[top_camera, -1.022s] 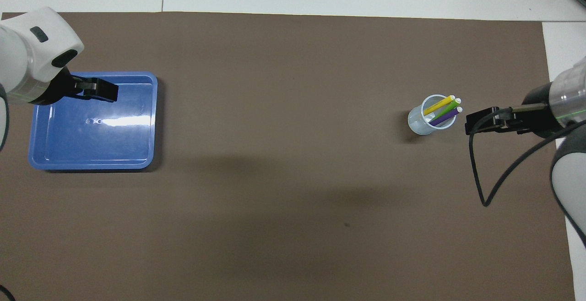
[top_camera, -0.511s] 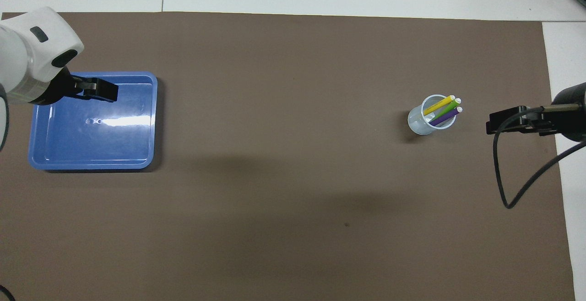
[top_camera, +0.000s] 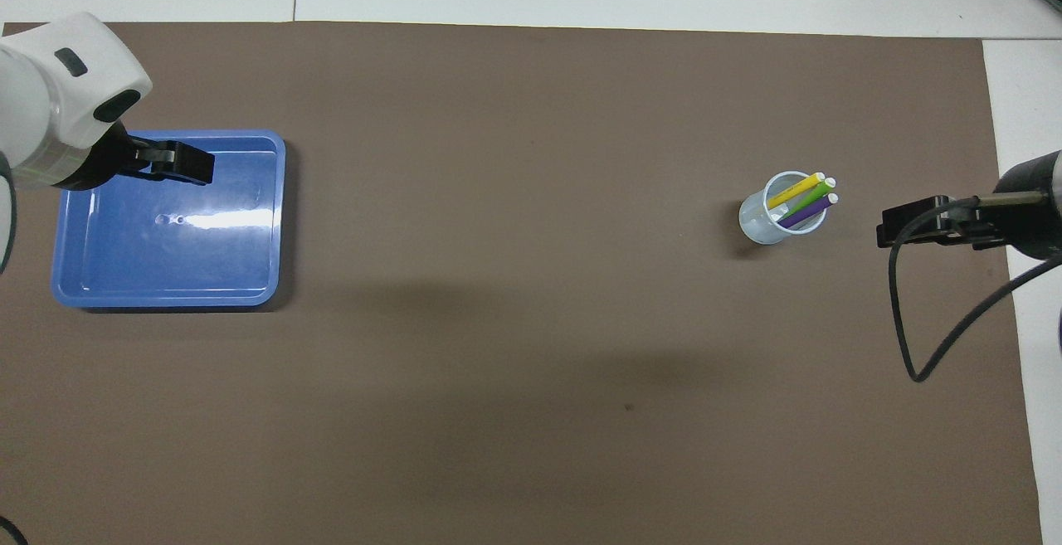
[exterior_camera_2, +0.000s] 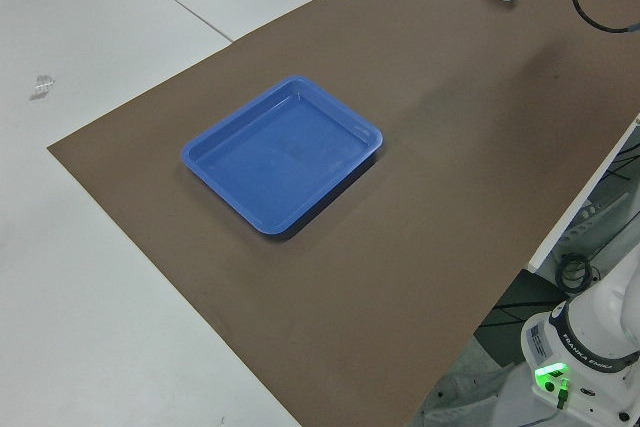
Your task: Transfer and insert pens with both arms
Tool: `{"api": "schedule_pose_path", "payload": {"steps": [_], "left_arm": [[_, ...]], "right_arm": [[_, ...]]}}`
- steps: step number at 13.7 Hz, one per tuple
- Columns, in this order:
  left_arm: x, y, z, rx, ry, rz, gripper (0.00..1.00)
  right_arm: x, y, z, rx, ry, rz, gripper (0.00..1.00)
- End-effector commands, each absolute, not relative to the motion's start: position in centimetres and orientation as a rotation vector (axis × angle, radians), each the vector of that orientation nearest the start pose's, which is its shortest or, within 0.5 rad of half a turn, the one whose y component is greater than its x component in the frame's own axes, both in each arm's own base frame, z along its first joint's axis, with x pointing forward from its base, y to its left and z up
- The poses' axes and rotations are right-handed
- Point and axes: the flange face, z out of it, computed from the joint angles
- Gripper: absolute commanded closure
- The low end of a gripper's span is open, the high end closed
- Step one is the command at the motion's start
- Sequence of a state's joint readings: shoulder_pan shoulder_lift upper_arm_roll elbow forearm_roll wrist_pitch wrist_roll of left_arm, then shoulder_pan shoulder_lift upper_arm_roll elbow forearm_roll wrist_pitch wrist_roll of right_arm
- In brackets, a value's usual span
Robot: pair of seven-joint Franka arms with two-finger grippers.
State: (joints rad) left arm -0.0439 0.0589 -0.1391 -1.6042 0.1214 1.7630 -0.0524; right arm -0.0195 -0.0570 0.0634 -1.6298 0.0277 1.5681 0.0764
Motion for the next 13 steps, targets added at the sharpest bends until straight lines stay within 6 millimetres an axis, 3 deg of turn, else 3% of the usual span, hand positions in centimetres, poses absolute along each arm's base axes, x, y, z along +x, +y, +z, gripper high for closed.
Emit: {"api": "schedule_pose_path", "payload": {"steps": [1, 13], "left_arm": [[57.7, -9.2, 59.4, -3.009, 0.23, -0.168, 0.0], [57.7, -9.2, 59.4, -3.009, 0.23, -0.168, 0.0]], "right_arm": [[52.9, 3.1, 62.9, -3.128, 0.055, 0.021, 0.0], [52.5, 1.8, 62.5, -3.132, 0.094, 0.035, 0.0]]}}
